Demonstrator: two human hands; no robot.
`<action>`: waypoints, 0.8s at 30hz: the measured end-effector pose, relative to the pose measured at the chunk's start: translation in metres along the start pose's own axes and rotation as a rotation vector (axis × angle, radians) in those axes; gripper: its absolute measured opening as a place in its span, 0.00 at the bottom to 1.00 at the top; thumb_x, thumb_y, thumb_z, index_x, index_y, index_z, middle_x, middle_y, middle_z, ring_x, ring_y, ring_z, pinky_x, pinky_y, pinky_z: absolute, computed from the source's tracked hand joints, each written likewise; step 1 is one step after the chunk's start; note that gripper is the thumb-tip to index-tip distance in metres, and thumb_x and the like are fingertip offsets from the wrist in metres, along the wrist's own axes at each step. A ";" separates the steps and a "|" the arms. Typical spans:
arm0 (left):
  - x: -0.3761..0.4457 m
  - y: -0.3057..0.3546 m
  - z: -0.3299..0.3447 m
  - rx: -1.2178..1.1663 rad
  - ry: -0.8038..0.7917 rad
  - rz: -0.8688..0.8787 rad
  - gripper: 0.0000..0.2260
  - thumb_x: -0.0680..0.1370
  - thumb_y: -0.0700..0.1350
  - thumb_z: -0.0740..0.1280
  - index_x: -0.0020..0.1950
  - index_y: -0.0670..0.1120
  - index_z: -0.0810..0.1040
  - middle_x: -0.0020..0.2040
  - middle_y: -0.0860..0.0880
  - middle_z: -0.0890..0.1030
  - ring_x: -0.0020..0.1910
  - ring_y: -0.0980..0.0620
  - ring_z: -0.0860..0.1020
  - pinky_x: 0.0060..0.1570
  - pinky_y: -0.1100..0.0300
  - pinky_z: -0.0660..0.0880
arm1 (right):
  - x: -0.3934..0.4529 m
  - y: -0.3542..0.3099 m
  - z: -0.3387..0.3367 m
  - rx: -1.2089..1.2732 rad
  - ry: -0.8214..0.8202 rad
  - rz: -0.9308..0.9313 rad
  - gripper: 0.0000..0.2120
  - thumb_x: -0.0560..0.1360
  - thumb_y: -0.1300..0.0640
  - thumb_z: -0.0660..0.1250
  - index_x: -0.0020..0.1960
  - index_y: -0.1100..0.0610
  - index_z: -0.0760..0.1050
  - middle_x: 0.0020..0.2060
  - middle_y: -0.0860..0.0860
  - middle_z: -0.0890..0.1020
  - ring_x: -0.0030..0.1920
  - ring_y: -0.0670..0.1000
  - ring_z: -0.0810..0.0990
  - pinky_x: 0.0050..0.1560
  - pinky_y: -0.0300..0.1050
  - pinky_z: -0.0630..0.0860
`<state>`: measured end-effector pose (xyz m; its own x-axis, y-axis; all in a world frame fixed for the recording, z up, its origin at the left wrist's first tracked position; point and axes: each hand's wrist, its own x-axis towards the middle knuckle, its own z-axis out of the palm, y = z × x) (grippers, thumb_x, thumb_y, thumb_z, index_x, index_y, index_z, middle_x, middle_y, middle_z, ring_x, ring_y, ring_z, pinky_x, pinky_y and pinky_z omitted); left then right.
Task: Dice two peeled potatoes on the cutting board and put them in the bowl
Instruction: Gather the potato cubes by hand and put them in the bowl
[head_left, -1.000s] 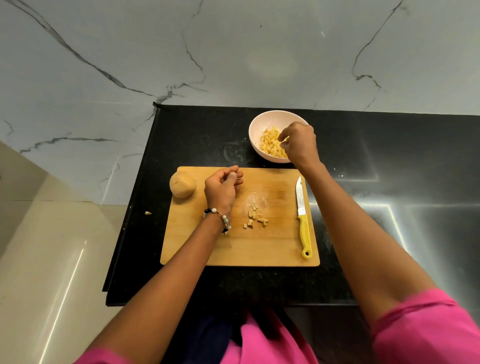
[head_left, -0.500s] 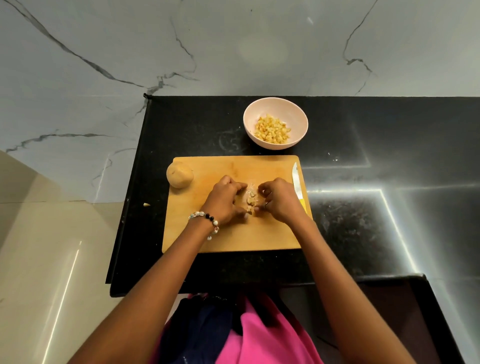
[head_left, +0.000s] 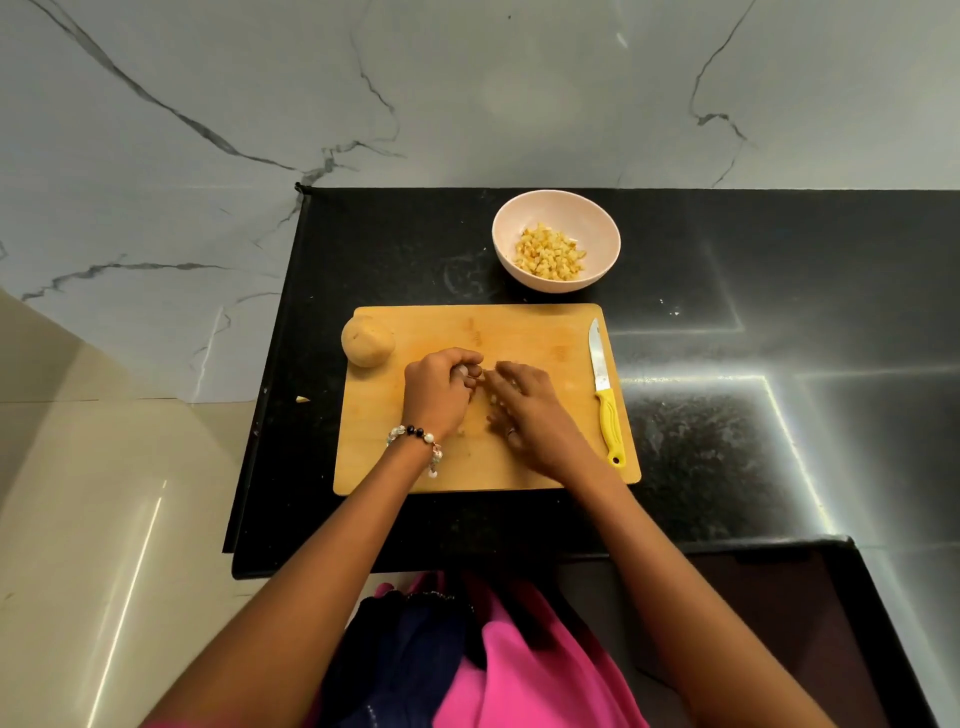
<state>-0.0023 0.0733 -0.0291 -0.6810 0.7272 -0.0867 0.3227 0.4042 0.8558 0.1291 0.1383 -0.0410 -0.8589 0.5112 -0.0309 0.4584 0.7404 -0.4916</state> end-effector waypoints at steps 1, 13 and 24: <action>0.000 0.000 0.001 -0.017 0.017 -0.007 0.14 0.79 0.32 0.58 0.54 0.40 0.81 0.44 0.45 0.83 0.38 0.55 0.80 0.46 0.62 0.80 | -0.003 -0.002 0.005 -0.064 -0.025 -0.044 0.26 0.77 0.62 0.62 0.74 0.62 0.61 0.73 0.62 0.61 0.72 0.63 0.57 0.72 0.53 0.57; -0.002 -0.004 0.012 0.003 0.078 0.007 0.10 0.77 0.35 0.64 0.54 0.42 0.82 0.50 0.46 0.84 0.49 0.53 0.81 0.56 0.58 0.76 | -0.025 0.025 -0.008 -0.370 0.061 -0.254 0.21 0.77 0.58 0.50 0.57 0.68 0.77 0.53 0.62 0.79 0.50 0.61 0.78 0.40 0.53 0.81; 0.002 0.002 0.019 0.058 0.103 -0.038 0.09 0.77 0.37 0.65 0.53 0.44 0.83 0.51 0.48 0.83 0.52 0.52 0.80 0.57 0.59 0.75 | -0.013 0.019 -0.012 -0.486 0.075 -0.256 0.02 0.67 0.70 0.70 0.37 0.66 0.78 0.34 0.60 0.78 0.36 0.59 0.75 0.29 0.48 0.74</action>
<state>0.0093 0.0862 -0.0372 -0.7562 0.6513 -0.0627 0.3312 0.4637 0.8218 0.1517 0.1512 -0.0391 -0.9463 0.3048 0.1075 0.3048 0.9523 -0.0169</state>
